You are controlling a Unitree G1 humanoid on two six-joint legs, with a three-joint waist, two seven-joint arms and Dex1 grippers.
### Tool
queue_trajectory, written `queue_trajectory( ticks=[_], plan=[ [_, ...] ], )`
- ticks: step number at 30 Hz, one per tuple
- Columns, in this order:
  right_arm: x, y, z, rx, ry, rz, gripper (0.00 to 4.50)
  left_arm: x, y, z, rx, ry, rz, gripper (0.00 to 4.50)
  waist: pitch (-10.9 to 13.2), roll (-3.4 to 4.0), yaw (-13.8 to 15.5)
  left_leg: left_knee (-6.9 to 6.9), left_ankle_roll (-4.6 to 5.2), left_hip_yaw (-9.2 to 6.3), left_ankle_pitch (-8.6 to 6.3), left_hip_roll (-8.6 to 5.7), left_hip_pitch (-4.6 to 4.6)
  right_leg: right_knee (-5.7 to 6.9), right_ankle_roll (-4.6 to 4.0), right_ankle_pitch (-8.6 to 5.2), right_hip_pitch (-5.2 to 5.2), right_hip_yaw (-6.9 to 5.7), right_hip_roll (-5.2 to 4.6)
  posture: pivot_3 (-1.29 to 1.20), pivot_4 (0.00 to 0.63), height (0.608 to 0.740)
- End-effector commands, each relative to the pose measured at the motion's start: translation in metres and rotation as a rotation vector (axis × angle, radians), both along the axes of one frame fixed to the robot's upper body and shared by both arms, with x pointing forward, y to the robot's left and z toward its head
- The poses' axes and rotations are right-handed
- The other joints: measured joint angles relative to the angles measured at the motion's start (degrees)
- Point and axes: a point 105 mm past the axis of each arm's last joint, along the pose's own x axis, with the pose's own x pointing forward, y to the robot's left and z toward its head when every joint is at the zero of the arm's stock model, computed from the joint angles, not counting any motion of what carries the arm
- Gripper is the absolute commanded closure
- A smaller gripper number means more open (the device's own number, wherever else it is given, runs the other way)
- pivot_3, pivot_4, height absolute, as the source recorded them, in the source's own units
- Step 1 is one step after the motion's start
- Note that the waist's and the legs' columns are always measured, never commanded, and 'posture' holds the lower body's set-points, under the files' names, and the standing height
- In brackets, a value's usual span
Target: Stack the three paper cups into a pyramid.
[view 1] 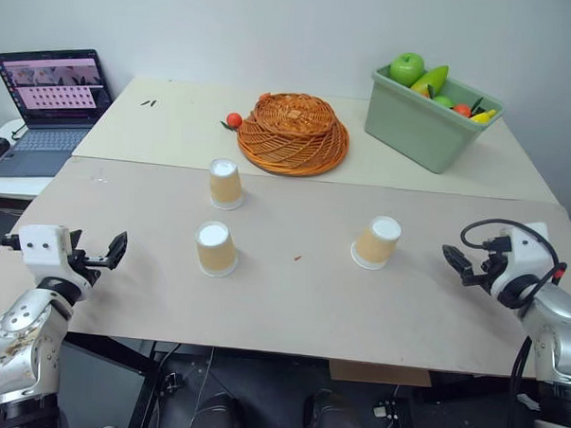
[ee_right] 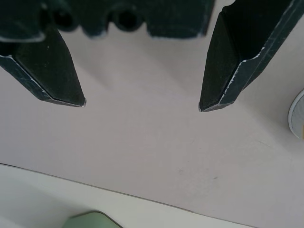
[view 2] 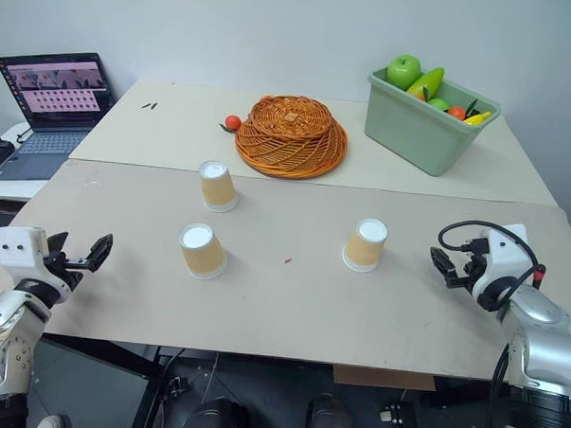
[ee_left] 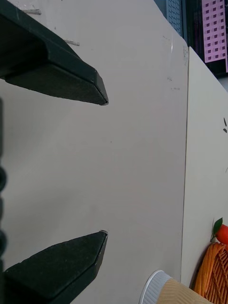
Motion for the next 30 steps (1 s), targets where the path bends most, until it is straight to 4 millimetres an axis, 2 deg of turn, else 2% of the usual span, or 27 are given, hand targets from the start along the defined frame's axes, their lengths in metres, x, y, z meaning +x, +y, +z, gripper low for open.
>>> queue_trajectory(
  ticks=[1, 3, 4, 6, 7, 9, 12, 13, 15, 17, 19, 22, 24, 27, 30],
  plan=[
    [0.009, 0.001, 0.039, 0.034, -0.141, -0.034, 0.04, -0.002, -0.011, 0.017, 0.045, -0.046, -0.085, 0.00, 0.00, 0.00, -0.07, 0.00, 0.00, 0.00, 0.00, 0.00, 0.00, 0.00, 0.00, 0.00, 0.00, 0.00, 0.00, 0.00, 0.150, 0.693],
    [0.018, 0.006, 0.073, 0.110, -0.253, -0.036, 0.04, -0.006, -0.028, 0.025, 0.078, -0.049, -0.205, 0.00, 0.01, 0.00, -0.67, 0.02, 0.00, 0.01, 0.00, 0.01, 0.00, 0.02, -0.01, 0.01, -0.03, 0.02, 0.01, 0.00, 0.150, 0.693],
    [0.020, 0.016, 0.091, 0.155, -0.297, 0.015, 0.04, -0.009, -0.031, 0.026, 0.089, -0.044, -0.236, 0.00, 0.01, 0.02, -0.96, 0.05, 0.00, 0.02, 0.00, 0.02, -0.02, 0.07, -0.03, 0.02, -0.06, 0.05, 0.01, 0.00, 0.150, 0.693],
    [0.016, 0.051, 0.129, 0.225, -0.365, 0.223, 0.04, -0.012, -0.032, 0.025, 0.095, -0.026, -0.265, 0.00, 0.06, 0.11, -1.24, 0.08, 0.00, 0.01, 0.00, 0.02, -0.03, 0.12, -0.04, 0.03, -0.08, 0.06, 0.00, 0.00, 0.150, 0.693],
    [0.010, 0.072, 0.153, 0.252, -0.404, 0.360, 0.04, -0.014, -0.033, 0.024, 0.096, -0.017, -0.281, 0.00, 0.04, 0.14, -1.22, 0.05, -0.01, -0.01, 0.00, 0.02, -0.01, 0.12, -0.05, 0.03, -0.09, 0.06, 0.01, 0.00, 0.150, 0.693],
    [-0.006, 0.105, 0.188, 0.274, -0.449, 0.589, 0.04, -0.015, -0.036, 0.023, 0.097, -0.004, -0.306, 0.00, 0.09, 0.27, -1.30, -0.03, -0.02, -0.08, 0.01, 0.07, -0.01, 0.10, -0.09, 0.00, -0.09, 0.03, 0.07, 0.00, 0.150, 0.693],
    [-0.033, 0.147, 0.213, 0.258, -0.444, 0.900, 0.04, -0.014, -0.041, 0.022, 0.095, 0.011, -0.337, 0.00, 0.03, 0.18, -0.99, -0.09, -0.01, -0.17, 0.00, 0.14, -0.05, -0.05, -0.14, -0.03, -0.05, -0.13, 0.12, 0.00, 0.150, 0.693],
    [-0.045, 0.165, 0.214, 0.247, -0.418, 1.028, 0.04, -0.014, -0.042, 0.021, 0.098, 0.018, -0.348, 0.00, 0.01, 0.16, -0.77, -0.08, 0.00, -0.21, -0.01, 0.19, -0.10, -0.14, -0.15, -0.03, -0.02, -0.24, 0.13, 0.00, 0.150, 0.693],
    [-0.061, 0.196, 0.205, 0.204, -0.336, 1.211, 0.04, -0.014, -0.043, 0.020, 0.098, 0.028, -0.362, 0.00, -0.03, 0.10, -0.40, -0.06, 0.09, -0.21, -0.06, 0.18, -0.18, -0.23, -0.16, -0.03, -0.03, -0.27, 0.10, 0.00, 0.150, 0.693],
    [-0.073, 0.221, 0.186, 0.171, -0.239, 1.349, 0.04, -0.013, -0.043, 0.019, 0.102, 0.036, -0.376, 0.00, -0.03, 0.10, -0.16, -0.05, 0.13, -0.22, -0.08, 0.15, -0.23, -0.25, -0.15, -0.02, -0.05, -0.28, 0.05, 0.00, 0.150, 0.693],
    [-0.075, 0.238, 0.163, 0.148, -0.149, 1.417, 0.04, -0.013, -0.046, 0.018, 0.114, 0.046, -0.403, 0.00, -0.03, 0.10, -0.04, -0.04, 0.13, -0.23, -0.08, 0.15, -0.24, -0.26, -0.16, -0.02, -0.04, -0.30, 0.04, 0.00, 0.150, 0.693],
    [-0.067, 0.246, 0.126, 0.050, -0.040, 1.410, 0.04, -0.015, -0.055, 0.016, 0.142, 0.073, -0.470, 0.00, -0.04, 0.08, 0.15, -0.03, 0.13, -0.24, -0.08, 0.13, -0.27, -0.26, -0.16, -0.02, -0.04, -0.37, 0.01, 0.00, 0.150, 0.693],
    [-0.060, 0.247, 0.107, -0.007, 0.001, 1.384, 0.04, -0.020, -0.069, 0.015, 0.158, 0.096, -0.564, 0.00, -0.04, 0.07, 0.32, 0.01, 0.14, -0.24, -0.08, 0.11, -0.34, -0.28, -0.16, -0.02, -0.04, -0.46, -0.03, 0.00, 0.150, 0.693],
    [-0.052, 0.248, 0.098, -0.030, 0.002, 1.362, 0.04, -0.028, -0.085, 0.015, 0.186, 0.130, -0.692, 0.00, -0.04, 0.06, 0.17, 0.04, 0.14, -0.23, -0.09, 0.06, -0.40, -0.27, -0.15, -0.02, -0.09, -0.49, -0.09, 0.00, 0.150, 0.693],
    [-0.046, 0.247, 0.095, -0.027, -0.005, 1.333, 0.04, -0.029, -0.092, 0.017, 0.224, 0.148, -0.771, 0.00, -0.04, 0.07, 0.15, 0.04, 0.12, -0.21, -0.07, 0.09, -0.39, -0.26, -0.15, -0.02, -0.09, -0.52, -0.05, 0.00, 0.150, 0.693]
  ],
)
